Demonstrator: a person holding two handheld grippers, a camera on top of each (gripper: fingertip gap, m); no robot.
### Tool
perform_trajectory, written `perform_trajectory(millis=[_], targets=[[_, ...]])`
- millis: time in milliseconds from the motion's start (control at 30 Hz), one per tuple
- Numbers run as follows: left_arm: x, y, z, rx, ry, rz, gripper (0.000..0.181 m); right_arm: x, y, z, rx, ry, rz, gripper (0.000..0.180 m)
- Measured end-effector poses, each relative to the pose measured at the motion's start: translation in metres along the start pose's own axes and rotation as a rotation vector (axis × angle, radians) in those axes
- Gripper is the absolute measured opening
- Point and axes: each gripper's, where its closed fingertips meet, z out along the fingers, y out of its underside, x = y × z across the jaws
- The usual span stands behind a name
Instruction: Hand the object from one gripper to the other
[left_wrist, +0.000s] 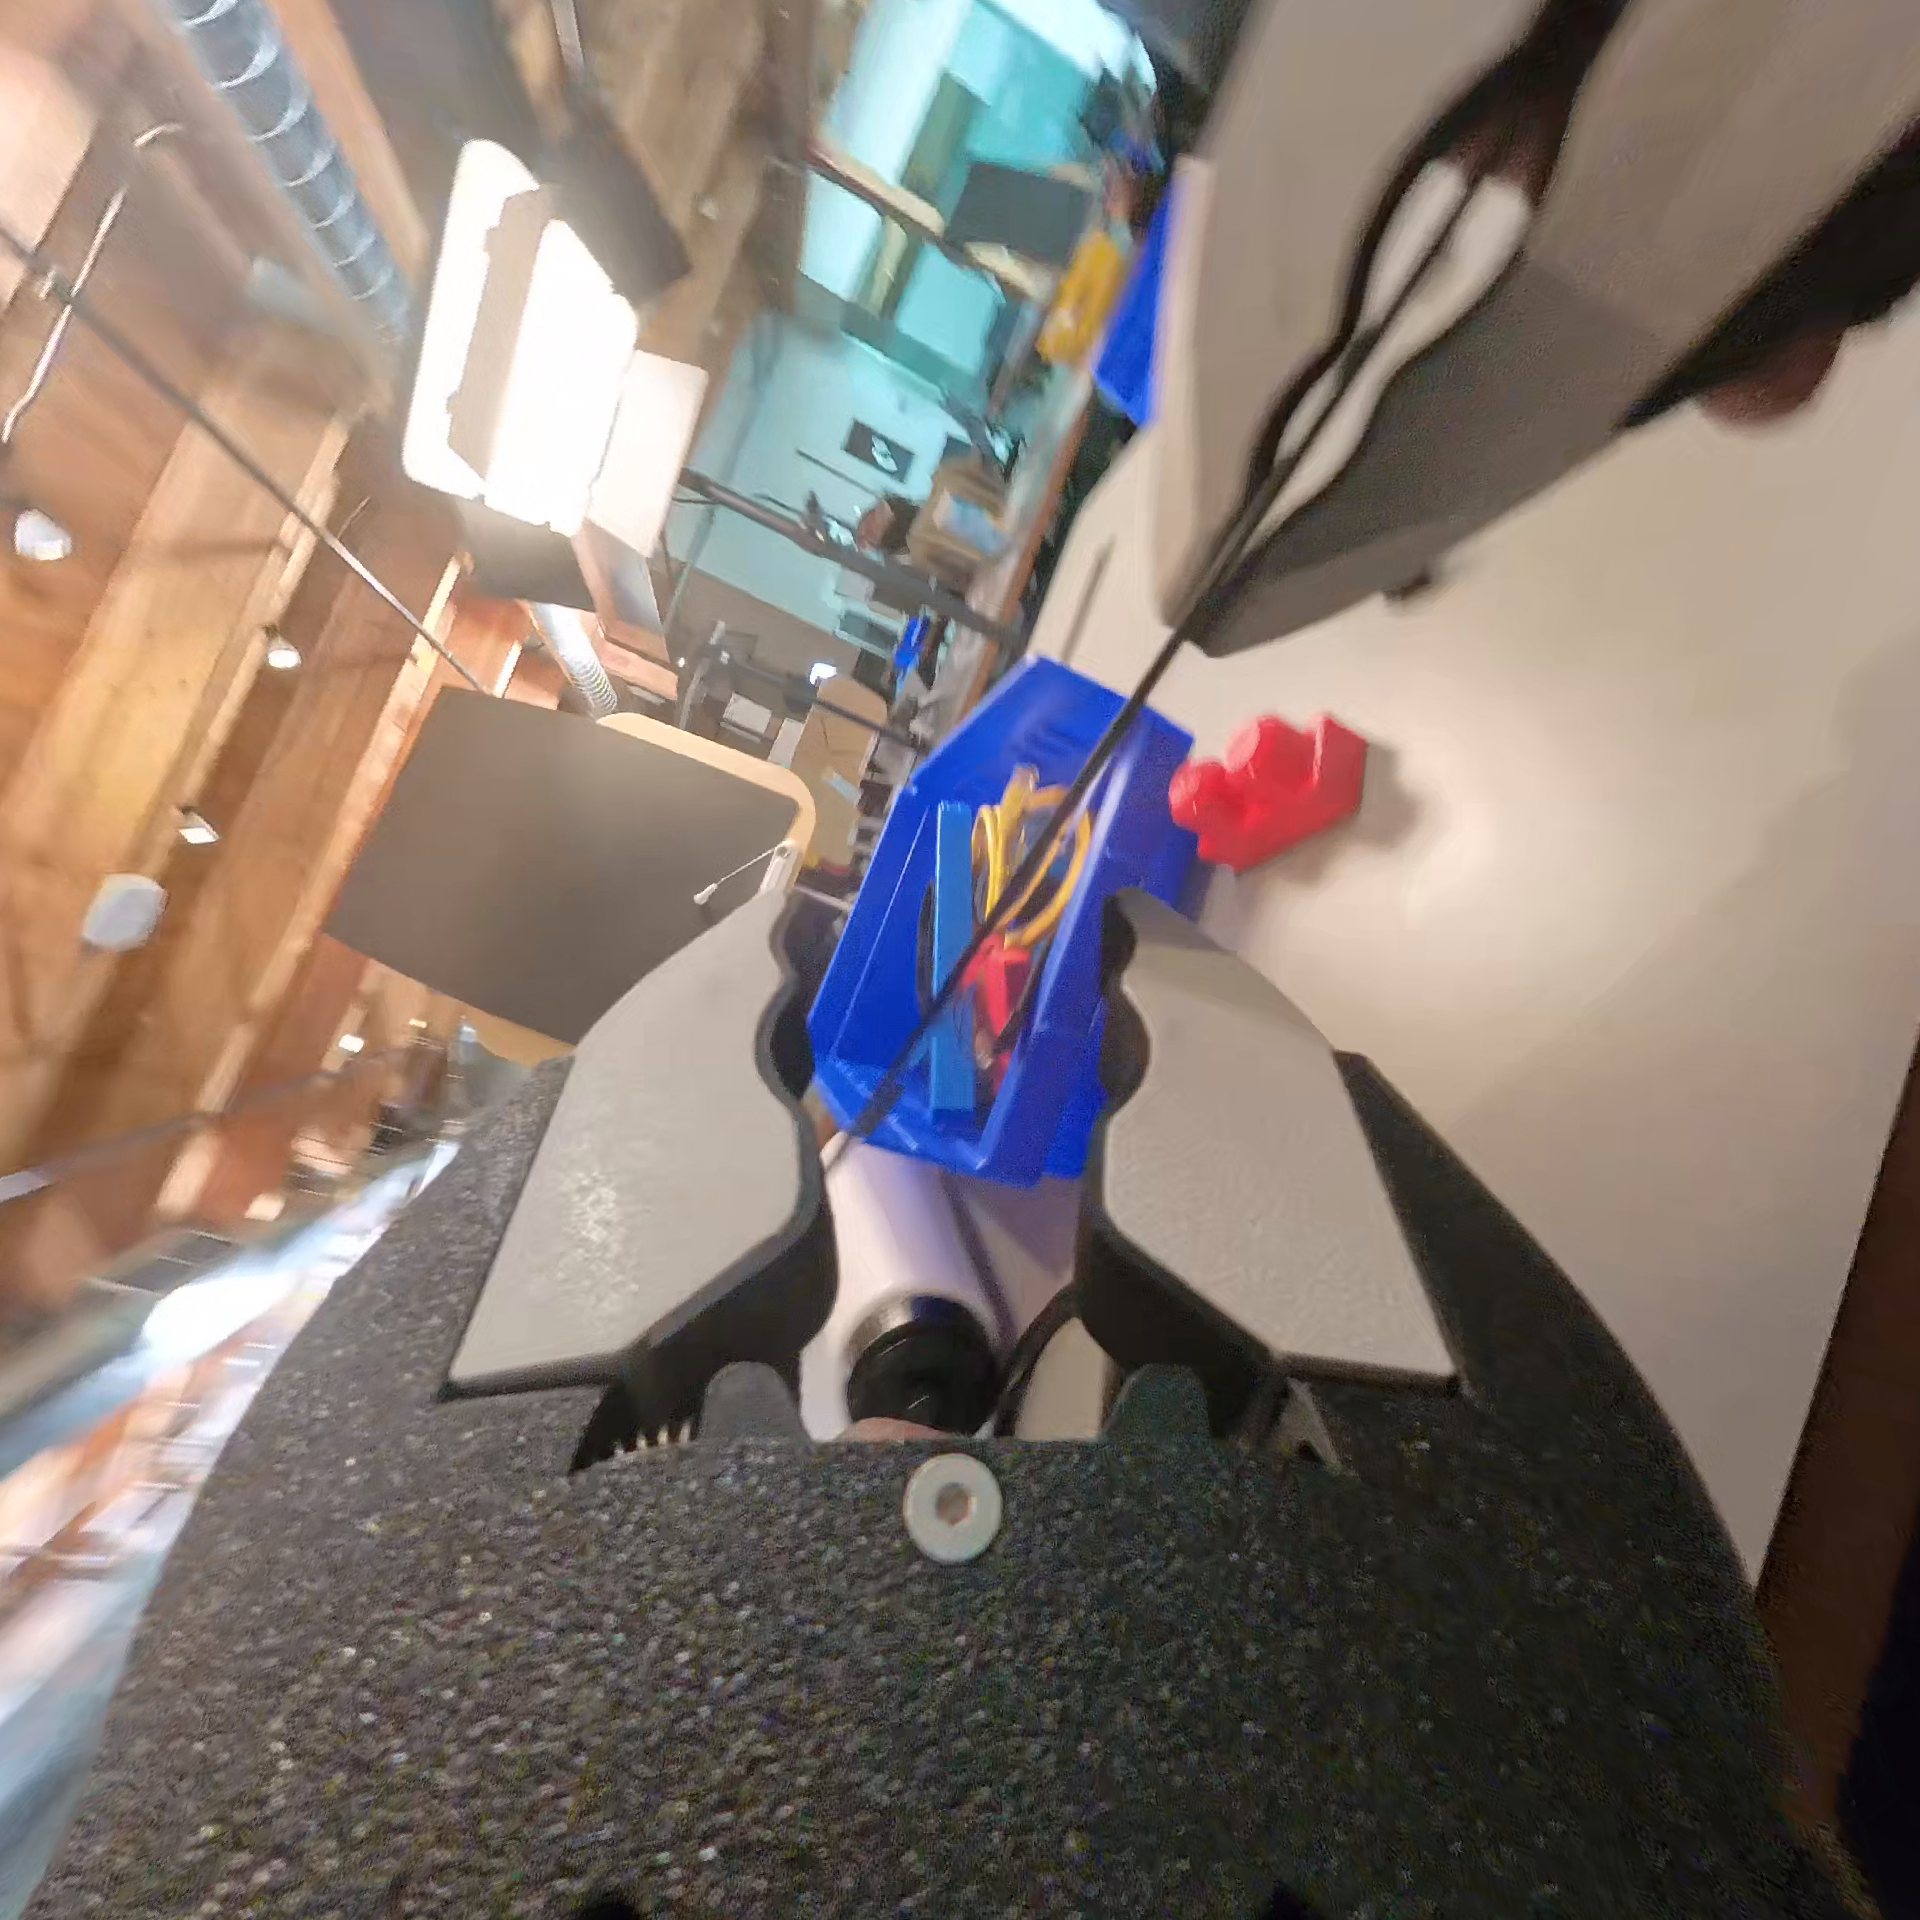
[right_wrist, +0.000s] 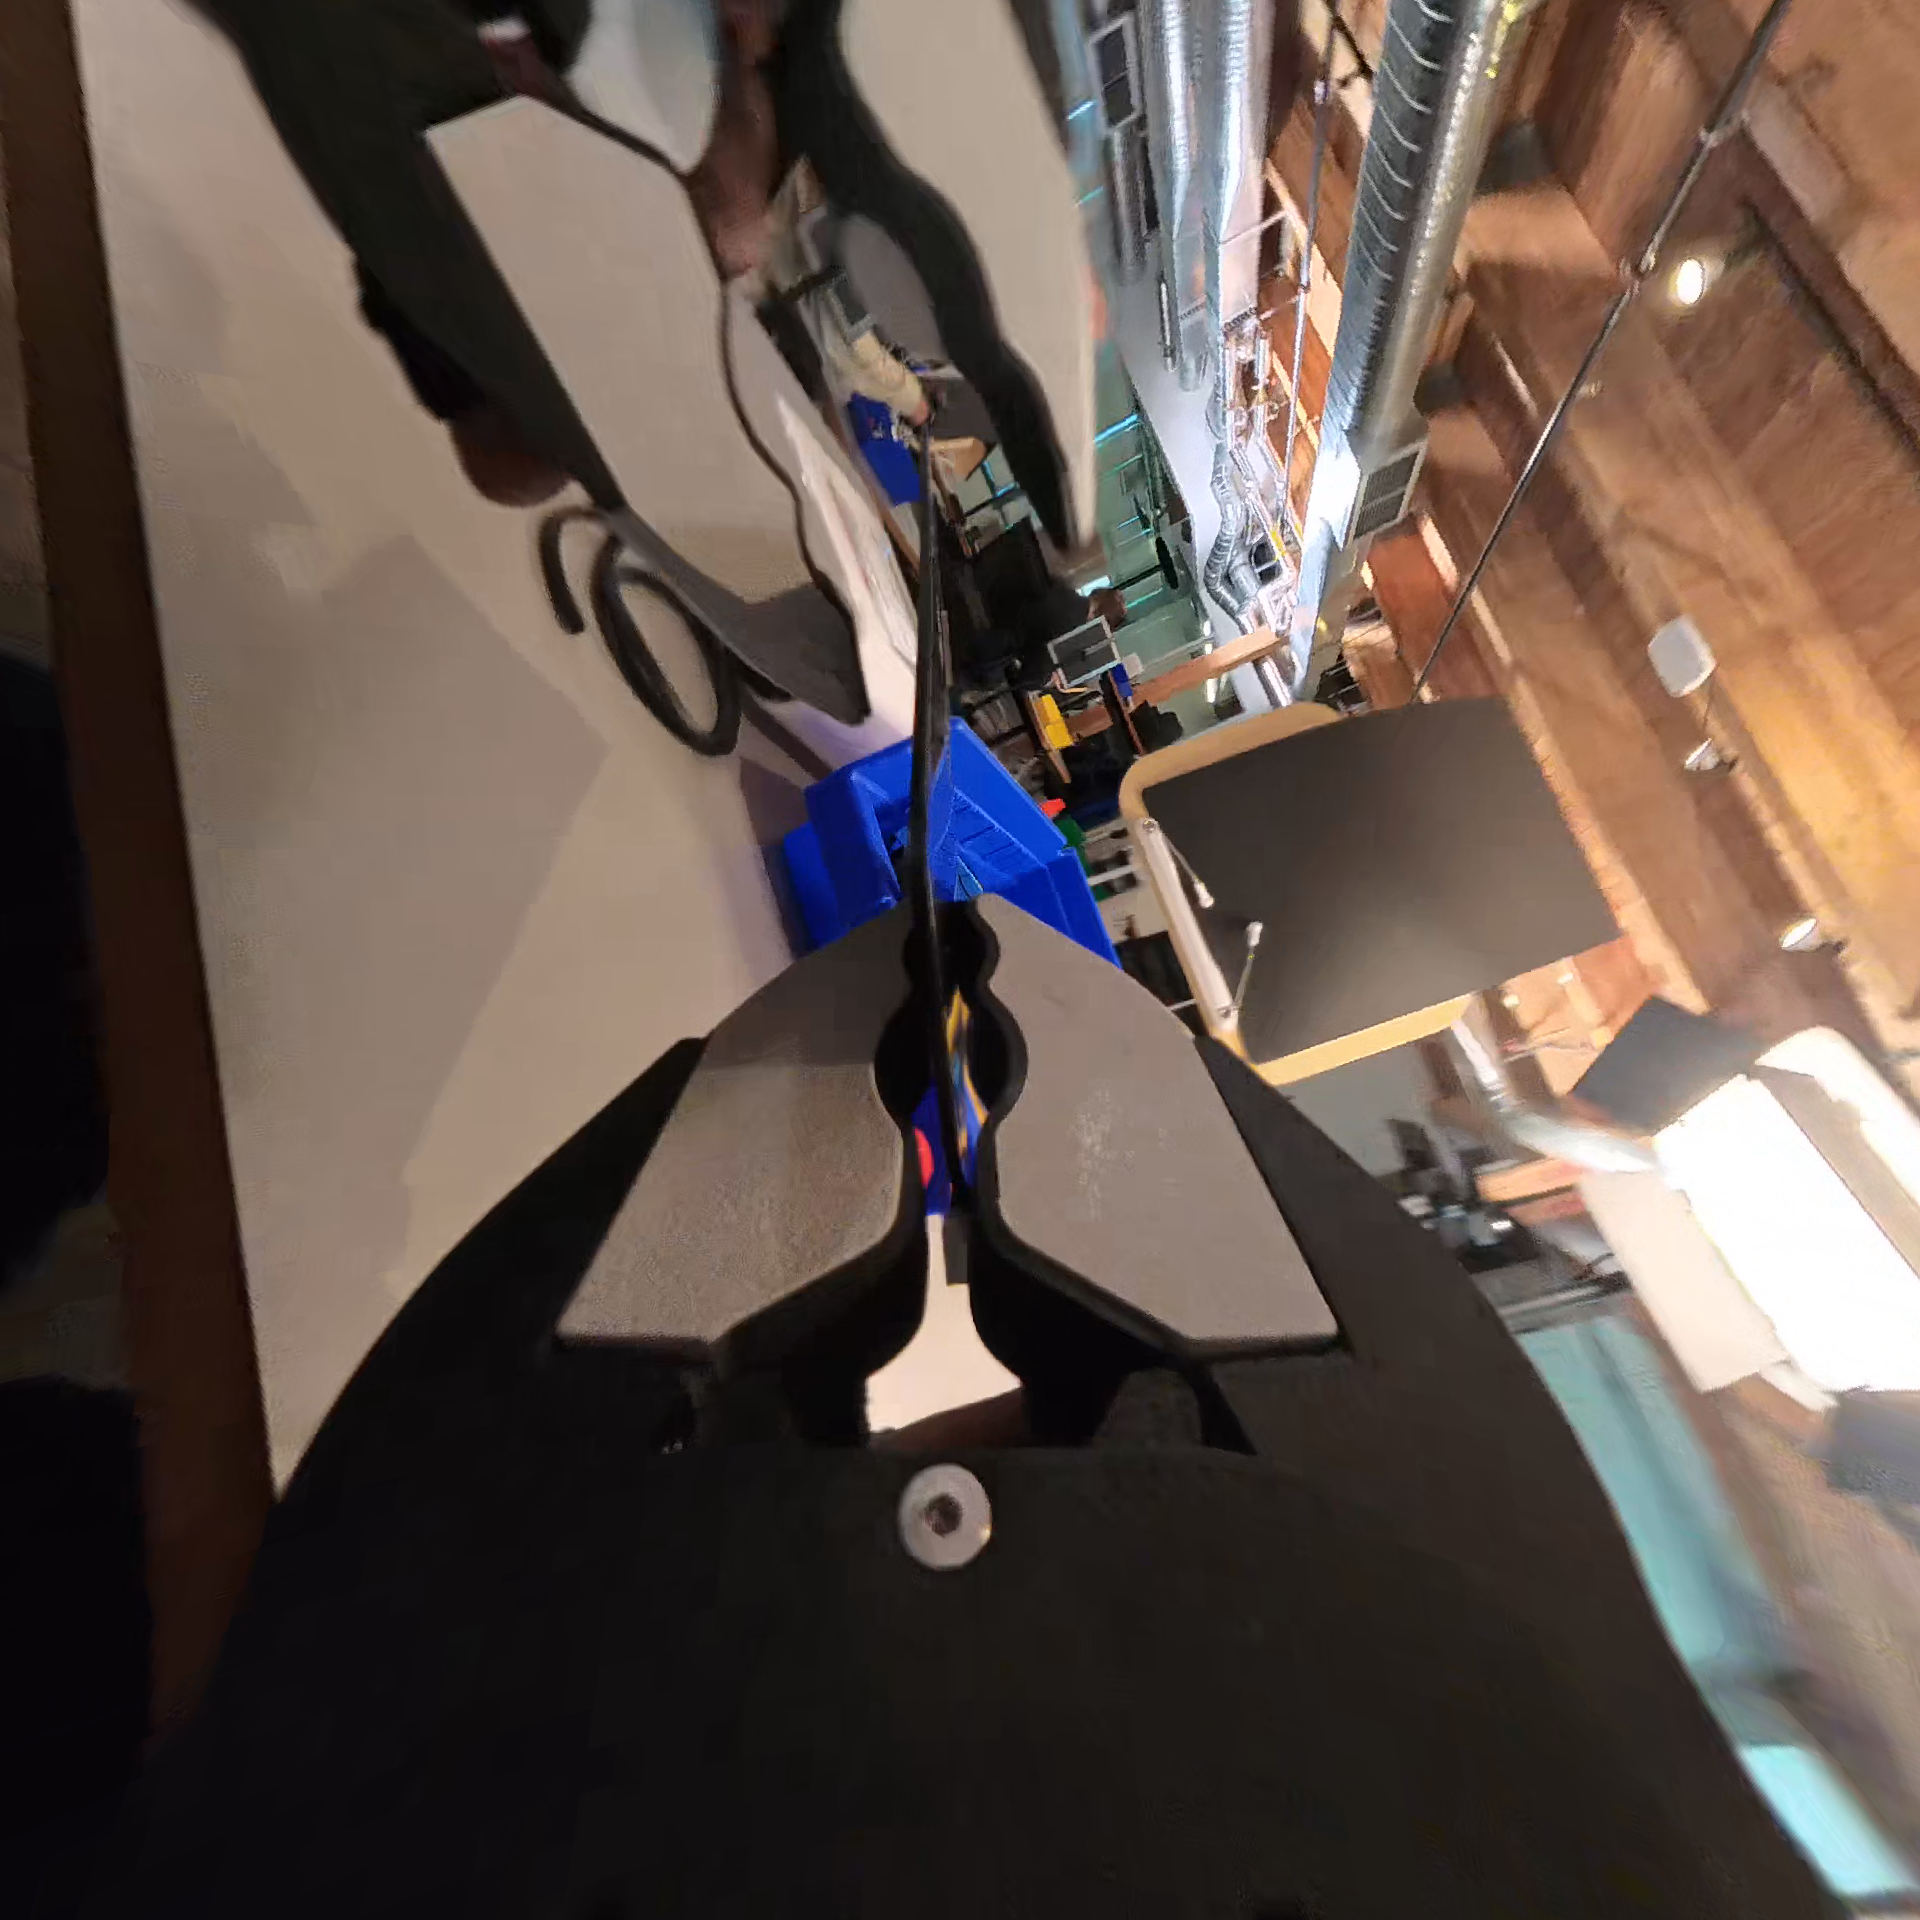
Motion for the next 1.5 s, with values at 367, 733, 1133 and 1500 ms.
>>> perform_trajectory(millis=[367, 733, 1133, 1500], targets=[[-0.079, 0.005, -0.018, 0.615, -0.089, -1.396, 0.074, 0.054, -0.004, -0.022, 0.317, -0.085, 0.827, 0.001], [-0.028, -0.065, 0.0, 0.891, 0.356, -1.781, 0.016, 0.031, -0.036, -0.016, 0.456, -0.334, 1.18, 0.009], [-0.028, -0.052, -0.015, 0.552, 0.261, -1.1, 0.002, 0.035, 0.001, -0.021, 0.139, -0.226, 0.808, 0.036], [0.023, -0.09, -0.034, 0.587, 0.699, -1.022, 0.01, -0.019, -0.041, -0.038, 0.22, -0.628, 0.808, 0.001]])
